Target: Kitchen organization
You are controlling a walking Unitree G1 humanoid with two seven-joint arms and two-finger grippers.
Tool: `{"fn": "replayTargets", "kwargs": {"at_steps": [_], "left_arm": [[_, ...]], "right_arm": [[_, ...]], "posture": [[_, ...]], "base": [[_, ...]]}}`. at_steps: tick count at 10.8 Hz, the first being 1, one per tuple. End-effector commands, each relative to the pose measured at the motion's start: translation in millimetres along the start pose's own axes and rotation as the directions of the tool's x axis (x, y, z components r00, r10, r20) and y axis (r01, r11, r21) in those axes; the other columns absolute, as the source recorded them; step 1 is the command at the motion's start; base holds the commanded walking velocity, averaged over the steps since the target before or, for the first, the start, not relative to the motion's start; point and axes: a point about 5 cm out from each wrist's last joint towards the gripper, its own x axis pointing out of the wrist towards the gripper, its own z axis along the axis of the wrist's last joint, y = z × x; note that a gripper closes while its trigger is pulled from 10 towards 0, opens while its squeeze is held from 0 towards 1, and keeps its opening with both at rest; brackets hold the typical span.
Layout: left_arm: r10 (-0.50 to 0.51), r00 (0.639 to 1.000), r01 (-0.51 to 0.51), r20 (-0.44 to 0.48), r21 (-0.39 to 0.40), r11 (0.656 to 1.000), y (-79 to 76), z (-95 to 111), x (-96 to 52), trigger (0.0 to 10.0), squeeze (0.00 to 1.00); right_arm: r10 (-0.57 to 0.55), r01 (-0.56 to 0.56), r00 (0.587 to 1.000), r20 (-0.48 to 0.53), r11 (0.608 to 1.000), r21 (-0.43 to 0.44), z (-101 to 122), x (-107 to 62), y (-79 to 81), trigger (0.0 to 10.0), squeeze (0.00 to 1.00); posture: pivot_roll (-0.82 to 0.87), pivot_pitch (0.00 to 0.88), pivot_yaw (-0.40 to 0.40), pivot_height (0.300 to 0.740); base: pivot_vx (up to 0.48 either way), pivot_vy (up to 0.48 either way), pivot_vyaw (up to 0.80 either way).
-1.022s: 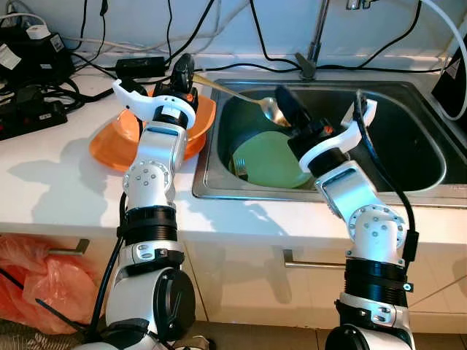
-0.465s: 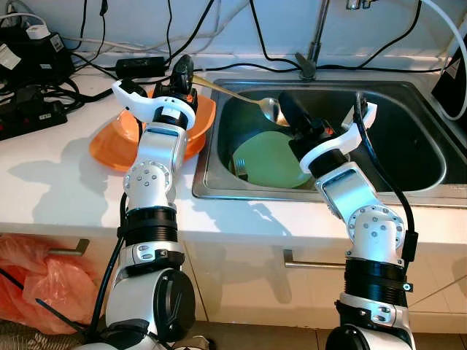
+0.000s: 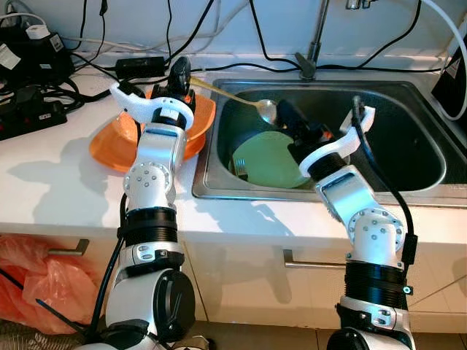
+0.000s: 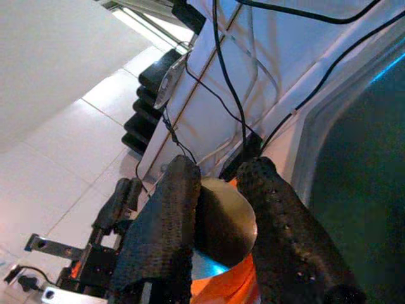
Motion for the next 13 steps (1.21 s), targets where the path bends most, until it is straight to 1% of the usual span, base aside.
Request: {"fn": "replayTargets", "kwargs": {"at_steps": [1,2,3,5,6,7,9,10,13], "left_arm": [[0.102,0.988,-0.108,-0.119,-0.046,0.993,22.3,-46,-10.2,8.8,0.00],[0.118,0.984,-0.124,-0.136,-0.034,0.992,26.5,-48,-11.6,9.6,0.00],[0.136,0.979,-0.141,-0.149,-0.019,0.990,31.8,-50,-13.6,10.0,0.00],[0.170,0.967,-0.170,-0.191,0.018,0.985,42.8,-55,-18.6,10.0,0.00],[0.173,0.964,-0.171,-0.204,0.027,0.985,44.0,-57,-19.4,10.0,0.00],[0.174,0.962,-0.171,-0.212,0.033,0.985,45.3,-59,-20.4,10.0,0.50],[0.183,0.950,-0.173,-0.251,0.063,0.983,47.6,-65,-21.5,10.0,0.98],[0.182,0.949,-0.170,-0.257,0.068,0.983,47.9,-66,-22.0,10.0,1.00],[0.186,0.949,-0.173,-0.255,0.073,0.982,49.2,-66,-23.0,10.0,1.00]], "right_arm": [[0.061,-0.061,0.998,-0.033,0.998,0.001,-6,4.7,13.0,0.0,0.00],[0.059,-0.059,0.998,-0.024,0.998,-0.001,-4,5.7,12.7,0.0,0.00],[0.059,-0.059,0.998,-0.017,0.998,-0.004,-2,6.6,12.8,0.0,0.00],[0.060,-0.060,0.998,-0.008,0.998,-0.014,2,8.0,13.1,0.0,0.00],[0.060,-0.060,0.998,-0.008,0.998,-0.015,2,8.0,12.9,0.0,0.00],[0.060,-0.060,0.998,-0.007,0.998,-0.018,3,8.1,12.6,0.0,0.00],[0.058,-0.058,0.998,-0.004,0.998,-0.021,3,7.9,11.9,0.0,0.00],[0.058,-0.058,0.998,-0.003,0.998,-0.021,3,7.8,11.8,0.0,0.00],[0.055,-0.055,0.998,-0.004,0.998,-0.023,3,8.0,11.5,0.0,0.00]], "posture": [[0.07,0.036,0.066,0.740],[0.07,0.034,0.067,0.740],[0.07,0.033,0.065,0.740],[0.07,0.031,0.061,0.740],[0.07,0.030,0.060,0.740],[0.07,0.030,0.060,0.740],[0.07,0.026,0.063,0.740],[0.07,0.025,0.063,0.740],[0.07,0.028,0.061,0.740]], "base": [[0.000,0.000,0.00],[0.000,0.000,0.00],[0.000,0.000,0.00],[0.000,0.000,0.00],[0.000,0.000,0.00],[0.000,0.000,0.00],[0.000,0.000,0.00],[0.000,0.000,0.00],[0.000,0.000,0.00]]}}
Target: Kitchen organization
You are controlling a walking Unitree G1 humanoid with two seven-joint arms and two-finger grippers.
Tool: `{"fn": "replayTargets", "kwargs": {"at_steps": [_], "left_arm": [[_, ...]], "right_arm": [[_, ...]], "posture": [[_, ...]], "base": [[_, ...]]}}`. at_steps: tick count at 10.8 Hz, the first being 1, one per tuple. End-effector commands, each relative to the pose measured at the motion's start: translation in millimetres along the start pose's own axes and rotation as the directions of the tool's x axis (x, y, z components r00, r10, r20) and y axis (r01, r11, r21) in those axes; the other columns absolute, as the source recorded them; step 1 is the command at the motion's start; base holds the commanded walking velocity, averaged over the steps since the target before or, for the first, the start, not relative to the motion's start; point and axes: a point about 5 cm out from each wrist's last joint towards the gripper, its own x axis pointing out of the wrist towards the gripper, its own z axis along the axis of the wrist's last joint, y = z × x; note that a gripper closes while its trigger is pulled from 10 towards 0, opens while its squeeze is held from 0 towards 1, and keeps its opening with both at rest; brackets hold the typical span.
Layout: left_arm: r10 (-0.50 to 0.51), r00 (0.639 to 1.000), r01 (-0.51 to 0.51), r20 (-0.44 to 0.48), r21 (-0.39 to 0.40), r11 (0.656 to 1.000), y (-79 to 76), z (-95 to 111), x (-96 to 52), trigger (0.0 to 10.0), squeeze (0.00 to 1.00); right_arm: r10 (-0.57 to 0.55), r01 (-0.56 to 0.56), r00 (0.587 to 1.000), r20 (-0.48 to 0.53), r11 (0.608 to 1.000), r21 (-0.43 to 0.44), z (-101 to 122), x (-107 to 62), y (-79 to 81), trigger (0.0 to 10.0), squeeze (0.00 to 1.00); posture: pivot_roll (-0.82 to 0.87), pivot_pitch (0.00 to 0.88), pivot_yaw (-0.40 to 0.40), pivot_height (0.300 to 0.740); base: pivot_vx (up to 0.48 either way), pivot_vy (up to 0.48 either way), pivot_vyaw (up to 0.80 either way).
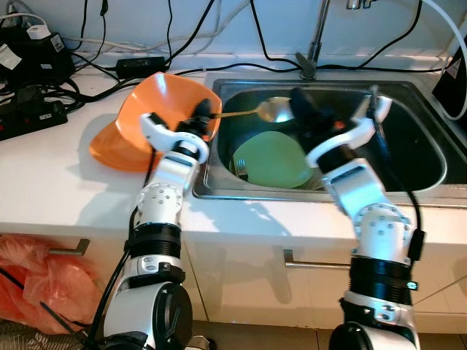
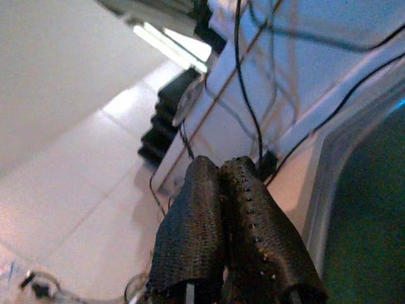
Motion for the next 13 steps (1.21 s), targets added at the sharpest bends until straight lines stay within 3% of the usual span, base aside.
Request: {"fn": "replayTargets", "kwargs": {"at_steps": [1,6,9,13], "left_arm": [[-0.018,0.997,0.013,-0.071,-0.071,0.997,-3.0,-35,0.2,10.0,1.00],[-0.040,0.998,0.039,-0.038,-0.027,0.999,-14.5,-21,2.8,10.0,1.00],[-0.053,0.998,0.052,-0.040,-0.018,0.998,-16.1,-22,-1.1,10.0,1.00],[-0.059,0.993,0.075,-0.098,0.173,0.982,-21.8,-24,-5.6,10.0,1.00]], "right_arm": [[-0.006,0.005,0.999,-0.034,1.000,-0.011,-5,3.6,2.0,0.0,0.00],[-0.016,0.016,1.000,0.011,1.000,0.003,-1,5.8,1.7,0.0,0.00],[-0.052,0.049,0.993,0.109,0.998,0.027,13,10.2,-2.4,0.0,0.00],[-0.047,0.048,0.985,0.164,0.999,-0.007,24,23.4,0.9,0.0,0.00]], "posture": [[0.07,0.028,0.060,0.740],[0.07,0.025,0.062,0.740],[0.07,0.021,0.059,0.740],[0.08,0.017,0.059,0.740]], "base": [[0.000,0.000,0.00],[0.000,0.000,0.00],[0.000,0.000,0.00],[0.000,0.000,0.00]]}}
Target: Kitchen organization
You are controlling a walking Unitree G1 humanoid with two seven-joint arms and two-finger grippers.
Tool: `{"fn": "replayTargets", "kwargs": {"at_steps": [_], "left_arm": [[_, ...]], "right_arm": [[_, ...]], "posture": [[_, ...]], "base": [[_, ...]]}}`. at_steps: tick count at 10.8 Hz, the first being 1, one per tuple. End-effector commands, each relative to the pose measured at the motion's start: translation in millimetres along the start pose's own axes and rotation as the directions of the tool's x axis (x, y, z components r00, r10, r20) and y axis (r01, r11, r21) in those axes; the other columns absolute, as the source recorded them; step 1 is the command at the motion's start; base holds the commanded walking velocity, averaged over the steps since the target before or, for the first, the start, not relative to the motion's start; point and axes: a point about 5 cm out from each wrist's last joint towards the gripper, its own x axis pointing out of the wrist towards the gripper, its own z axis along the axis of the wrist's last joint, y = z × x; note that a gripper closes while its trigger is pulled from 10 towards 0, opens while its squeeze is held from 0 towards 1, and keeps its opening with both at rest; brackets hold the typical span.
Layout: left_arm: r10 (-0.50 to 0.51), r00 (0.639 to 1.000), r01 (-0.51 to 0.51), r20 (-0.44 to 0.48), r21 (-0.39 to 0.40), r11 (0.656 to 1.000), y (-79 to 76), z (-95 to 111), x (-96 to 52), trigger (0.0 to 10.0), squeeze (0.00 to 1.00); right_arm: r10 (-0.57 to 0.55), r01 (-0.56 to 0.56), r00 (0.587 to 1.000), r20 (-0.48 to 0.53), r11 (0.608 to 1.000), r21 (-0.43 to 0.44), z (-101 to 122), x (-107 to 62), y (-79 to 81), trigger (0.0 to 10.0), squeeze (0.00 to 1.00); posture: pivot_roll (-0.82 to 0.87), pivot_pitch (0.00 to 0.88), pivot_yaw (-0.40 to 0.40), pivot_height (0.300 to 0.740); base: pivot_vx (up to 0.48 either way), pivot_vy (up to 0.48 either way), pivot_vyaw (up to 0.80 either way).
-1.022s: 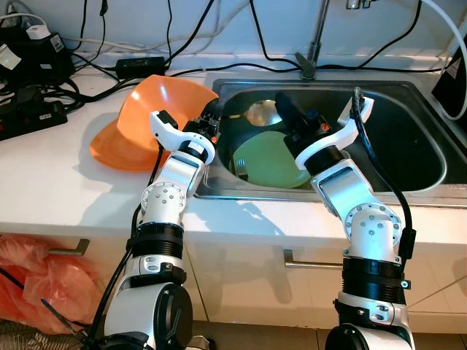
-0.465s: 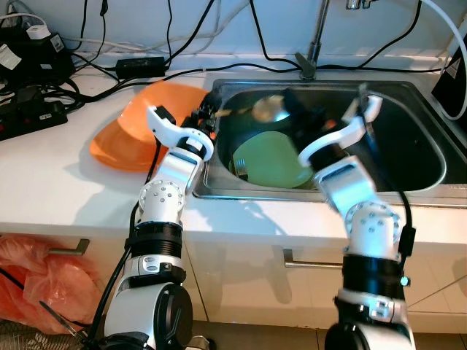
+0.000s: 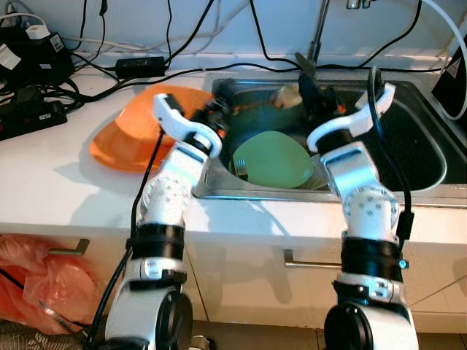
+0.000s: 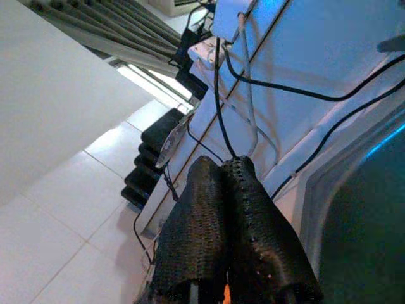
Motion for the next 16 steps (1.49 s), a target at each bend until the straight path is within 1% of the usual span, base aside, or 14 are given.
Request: {"fn": "replayTargets", "kwargs": {"at_steps": [1,2,3,5,6,7,8,9,11,12,13,14,15,16], "left_arm": [[-0.016,0.999,0.018,-0.043,0.052,0.998,-5.0,-14,-2.5,10.0,1.00],[-0.026,0.998,0.032,-0.050,0.116,0.993,-7.5,-13,-4.8,10.0,1.00],[-0.038,0.998,0.045,-0.052,0.136,0.990,-9.8,-13,-5.9,10.0,1.00],[-0.075,0.993,0.096,-0.090,0.250,0.963,-15.7,-15,-9.2,10.0,1.00],[-0.109,0.984,0.153,-0.141,0.354,0.922,-19.8,-19,-11.9,10.0,1.00],[-0.110,0.976,0.183,-0.189,0.429,0.884,-18.7,-23,-14.0,10.0,1.00],[-0.111,0.966,0.215,-0.232,0.496,0.841,-17.2,-23,-16.7,10.0,1.00],[-0.104,0.960,0.234,-0.261,0.539,0.809,-15.8,-23,-18.1,10.0,1.00],[-0.002,0.922,0.282,-0.387,0.670,0.687,-4.1,-20,-25.4,10.0,1.00],[0.033,0.903,0.303,-0.427,0.691,0.656,1.4,-18,-29.3,10.0,0.98],[0.050,0.890,0.320,-0.453,0.699,0.639,5.3,-18,-31.6,10.0,0.84],[0.066,0.878,0.330,-0.475,0.698,0.635,8.4,-16,-34.3,10.0,0.79],[0.072,0.874,0.332,-0.481,0.699,0.634,9.7,-15,-35.3,10.0,0.78],[0.076,0.868,0.338,-0.491,0.696,0.633,10.5,-15,-36.4,10.0,0.79]], "right_arm": [[0.013,-0.013,1.000,0.021,1.000,-0.010,4,4.5,4.3,0.0,0.00],[0.007,-0.006,0.999,0.035,1.000,-0.023,8,5.1,2.4,0.0,0.00],[0.003,-0.001,0.999,0.043,1.000,-0.030,11,5.4,0.9,0.0,0.00],[-0.016,0.021,0.999,0.047,0.994,-0.111,16,4.6,-5.6,0.0,0.00],[-0.052,0.060,0.998,0.047,0.981,-0.185,18,2.3,-13.6,0.0,0.00],[-0.075,0.081,0.997,0.032,0.950,-0.300,19,-0.2,-20.3,0.0,0.00],[-0.103,0.099,0.995,0.014,0.906,-0.412,19,-2.9,-29.6,0.0,0.00],[-0.121,0.108,0.993,0.002,0.878,-0.467,18,-4.6,-35.6,0.0,0.00],[-0.221,0.137,0.974,-0.059,0.770,-0.623,11,-12.8,-59.7,0.0,0.00],[-0.267,0.154,0.960,-0.080,0.747,-0.647,7,-16.4,-69.4,0.0,0.00],[-0.280,0.154,0.956,-0.088,0.734,-0.661,4,-17.5,-73.0,4.1,0.00],[-0.289,0.148,0.951,-0.106,0.731,-0.666,-3,-18.9,-76.0,4.2,0.00],[-0.299,0.137,0.946,-0.127,0.721,-0.680,-8,-19.8,-77.8,9.0,0.00],[-0.303,0.129,0.943,-0.138,0.715,-0.687,-12,-20.3,-78.8,10.0,0.00]], "posture": [[0.08,0.016,0.060,0.740],[0.09,0.017,0.061,0.740],[0.09,0.016,0.061,0.740],[0.09,0.016,0.061,0.740],[0.09,0.015,0.060,0.740],[0.09,0.015,0.060,0.740],[0.09,0.013,0.060,0.740],[0.09,0.013,0.060,0.740],[0.10,0.014,0.058,0.740],[0.10,0.014,0.056,0.740],[0.11,0.013,0.051,0.740],[0.11,0.015,0.049,0.740],[0.11,0.016,0.049,0.740],[0.11,0.016,0.049,0.740]], "base": [[0.000,0.000,0.00],[0.000,0.000,0.00],[0.000,0.000,0.00],[0.000,0.000,0.00],[0.000,0.000,0.00],[0.000,0.000,0.00],[0.000,0.000,0.00],[0.000,0.000,0.00],[0.000,0.000,0.00],[0.000,0.000,0.00],[0.000,0.000,0.00],[0.000,0.000,0.00],[0.000,0.000,0.00],[0.000,0.000,0.00]]}}
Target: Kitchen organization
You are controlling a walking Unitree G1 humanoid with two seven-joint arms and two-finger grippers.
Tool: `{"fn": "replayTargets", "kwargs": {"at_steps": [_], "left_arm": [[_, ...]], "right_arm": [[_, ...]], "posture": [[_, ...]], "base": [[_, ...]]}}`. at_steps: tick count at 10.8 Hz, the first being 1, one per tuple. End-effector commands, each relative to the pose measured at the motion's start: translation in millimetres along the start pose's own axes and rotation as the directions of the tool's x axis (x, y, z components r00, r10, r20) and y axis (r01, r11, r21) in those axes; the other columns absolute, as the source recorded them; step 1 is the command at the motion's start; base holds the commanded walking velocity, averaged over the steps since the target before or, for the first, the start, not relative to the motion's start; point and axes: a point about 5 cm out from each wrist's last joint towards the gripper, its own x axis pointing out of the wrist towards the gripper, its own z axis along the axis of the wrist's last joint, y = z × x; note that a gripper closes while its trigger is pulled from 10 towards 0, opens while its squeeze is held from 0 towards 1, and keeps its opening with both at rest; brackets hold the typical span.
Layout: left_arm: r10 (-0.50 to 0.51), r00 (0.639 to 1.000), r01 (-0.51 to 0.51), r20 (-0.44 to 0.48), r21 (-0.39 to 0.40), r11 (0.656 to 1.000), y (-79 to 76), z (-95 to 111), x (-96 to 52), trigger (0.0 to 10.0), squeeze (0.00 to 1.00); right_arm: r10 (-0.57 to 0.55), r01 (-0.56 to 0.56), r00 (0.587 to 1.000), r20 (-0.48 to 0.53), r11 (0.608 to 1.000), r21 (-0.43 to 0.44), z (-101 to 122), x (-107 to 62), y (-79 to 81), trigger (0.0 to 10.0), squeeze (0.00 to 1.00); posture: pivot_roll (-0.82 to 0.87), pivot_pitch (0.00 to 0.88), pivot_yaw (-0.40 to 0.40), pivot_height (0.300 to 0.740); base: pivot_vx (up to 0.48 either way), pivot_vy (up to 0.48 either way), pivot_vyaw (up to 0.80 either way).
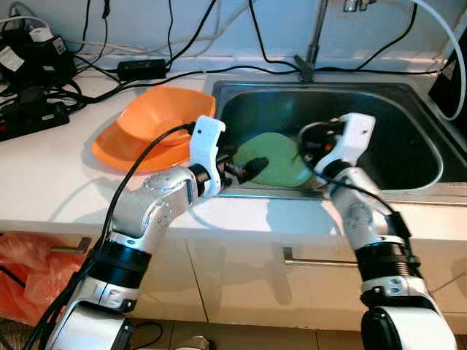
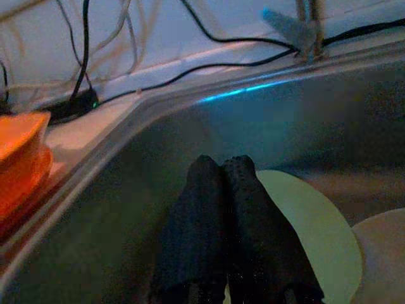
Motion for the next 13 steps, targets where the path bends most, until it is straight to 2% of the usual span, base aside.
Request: {"fn": "replayTargets", "kwargs": {"at_steps": [1,5,8,9,13], "left_arm": [[-0.024,1.000,0.025,-0.020,0.030,0.999,-3.4,1,-1.3,10.0,0.78],[-0.068,0.993,0.073,-0.094,0.058,0.996,-7.4,-6,-5.8,10.0,0.80],[-0.065,0.987,0.077,-0.146,0.081,0.994,-3.4,-10,-10.3,10.0,0.81],[-0.068,0.986,0.082,-0.153,0.082,0.993,-3.4,-11,-10.8,10.0,0.81],[-0.079,0.983,0.093,-0.167,0.080,0.992,-4.6,-13,-11.1,10.0,0.81]], "right_arm": [[0.007,-0.007,1.000,0.000,1.000,-0.024,-2,1.1,1.5,10.0,0.00],[-0.001,0.000,1.000,-0.015,0.998,-0.064,-7,2.2,1.1,10.0,0.00],[0.008,-0.009,1.000,-0.022,0.997,-0.080,-10,4.0,3.4,10.0,0.00],[0.019,-0.021,1.000,-0.025,0.996,-0.082,-11,5.1,4.6,10.0,1.00],[0.037,-0.039,0.999,-0.025,0.995,-0.090,-10,8.1,7.5,10.0,1.00]], "posture": [[0.11,0.015,0.053,0.740],[0.11,0.015,0.051,0.740],[0.11,0.017,0.051,0.740],[0.11,0.017,0.052,0.740],[0.12,0.017,0.052,0.740]], "base": [[0.000,0.000,0.00],[0.000,0.000,0.00],[0.000,0.000,0.00],[0.000,0.000,0.00],[0.000,0.000,0.00]]}}
